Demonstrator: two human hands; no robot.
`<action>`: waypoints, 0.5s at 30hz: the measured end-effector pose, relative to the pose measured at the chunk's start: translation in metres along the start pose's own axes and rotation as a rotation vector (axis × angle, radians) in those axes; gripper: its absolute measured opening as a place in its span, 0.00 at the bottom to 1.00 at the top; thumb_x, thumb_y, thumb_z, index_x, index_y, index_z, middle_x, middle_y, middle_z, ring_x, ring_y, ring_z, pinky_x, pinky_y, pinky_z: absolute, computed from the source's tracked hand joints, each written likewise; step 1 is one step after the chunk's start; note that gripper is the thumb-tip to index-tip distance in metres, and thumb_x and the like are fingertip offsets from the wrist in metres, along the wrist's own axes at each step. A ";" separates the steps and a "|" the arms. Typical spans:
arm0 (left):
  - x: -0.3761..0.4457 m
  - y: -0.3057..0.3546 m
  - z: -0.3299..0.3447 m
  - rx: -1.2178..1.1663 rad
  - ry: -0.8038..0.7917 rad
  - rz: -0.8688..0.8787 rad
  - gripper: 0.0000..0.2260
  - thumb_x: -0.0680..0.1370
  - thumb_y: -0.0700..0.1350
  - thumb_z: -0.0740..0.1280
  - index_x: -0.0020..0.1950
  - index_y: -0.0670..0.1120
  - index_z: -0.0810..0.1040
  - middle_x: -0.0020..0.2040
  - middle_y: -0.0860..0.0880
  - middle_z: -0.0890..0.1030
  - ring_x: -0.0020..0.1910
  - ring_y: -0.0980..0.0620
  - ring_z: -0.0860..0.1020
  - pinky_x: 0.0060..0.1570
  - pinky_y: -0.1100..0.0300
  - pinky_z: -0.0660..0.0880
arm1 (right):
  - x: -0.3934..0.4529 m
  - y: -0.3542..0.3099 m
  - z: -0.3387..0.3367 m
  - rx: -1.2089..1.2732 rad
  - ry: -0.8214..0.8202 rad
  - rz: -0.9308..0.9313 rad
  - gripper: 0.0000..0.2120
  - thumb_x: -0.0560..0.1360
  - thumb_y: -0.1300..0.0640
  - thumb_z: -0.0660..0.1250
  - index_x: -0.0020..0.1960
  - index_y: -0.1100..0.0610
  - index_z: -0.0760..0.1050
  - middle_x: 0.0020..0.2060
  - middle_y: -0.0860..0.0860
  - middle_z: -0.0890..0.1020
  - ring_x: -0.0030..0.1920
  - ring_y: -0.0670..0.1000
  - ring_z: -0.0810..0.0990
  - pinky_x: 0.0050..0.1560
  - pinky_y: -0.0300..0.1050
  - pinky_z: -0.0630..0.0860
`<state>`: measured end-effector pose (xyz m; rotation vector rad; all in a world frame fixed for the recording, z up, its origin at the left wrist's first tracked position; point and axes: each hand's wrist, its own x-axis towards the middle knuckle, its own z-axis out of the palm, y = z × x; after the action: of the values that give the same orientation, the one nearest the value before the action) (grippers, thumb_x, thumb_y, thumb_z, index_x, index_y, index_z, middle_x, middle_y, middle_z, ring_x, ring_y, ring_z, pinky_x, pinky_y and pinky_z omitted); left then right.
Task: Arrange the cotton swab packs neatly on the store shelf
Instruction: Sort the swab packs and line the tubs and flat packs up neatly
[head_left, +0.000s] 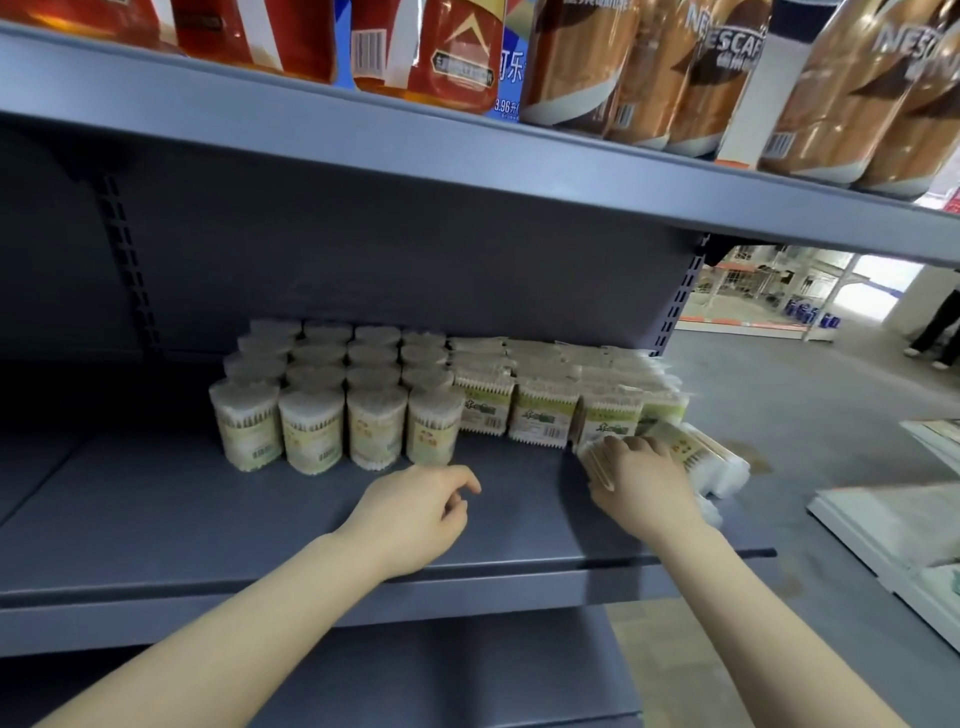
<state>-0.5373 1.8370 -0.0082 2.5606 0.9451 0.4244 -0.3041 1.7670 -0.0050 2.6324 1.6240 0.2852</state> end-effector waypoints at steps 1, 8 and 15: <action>0.001 0.000 0.001 0.000 0.001 0.000 0.13 0.79 0.46 0.57 0.62 0.55 0.73 0.37 0.59 0.74 0.39 0.59 0.72 0.42 0.62 0.71 | 0.001 0.000 -0.001 -0.005 -0.013 0.004 0.23 0.73 0.46 0.62 0.64 0.56 0.67 0.61 0.55 0.74 0.62 0.58 0.68 0.60 0.47 0.65; 0.006 0.002 0.006 -0.014 0.006 0.016 0.13 0.79 0.46 0.57 0.61 0.55 0.73 0.37 0.60 0.72 0.41 0.58 0.72 0.43 0.62 0.71 | 0.000 -0.007 -0.010 0.016 -0.038 -0.059 0.21 0.70 0.51 0.64 0.62 0.56 0.69 0.59 0.56 0.73 0.59 0.59 0.72 0.53 0.44 0.69; 0.004 0.003 0.011 -0.018 0.008 0.014 0.13 0.79 0.46 0.57 0.61 0.56 0.73 0.36 0.60 0.71 0.41 0.58 0.71 0.41 0.63 0.68 | -0.006 -0.012 -0.014 0.004 -0.042 -0.085 0.22 0.69 0.54 0.65 0.62 0.56 0.69 0.59 0.56 0.72 0.58 0.58 0.72 0.46 0.43 0.67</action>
<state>-0.5282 1.8350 -0.0160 2.5522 0.9226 0.4459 -0.3195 1.7664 0.0065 2.5461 1.7191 0.2212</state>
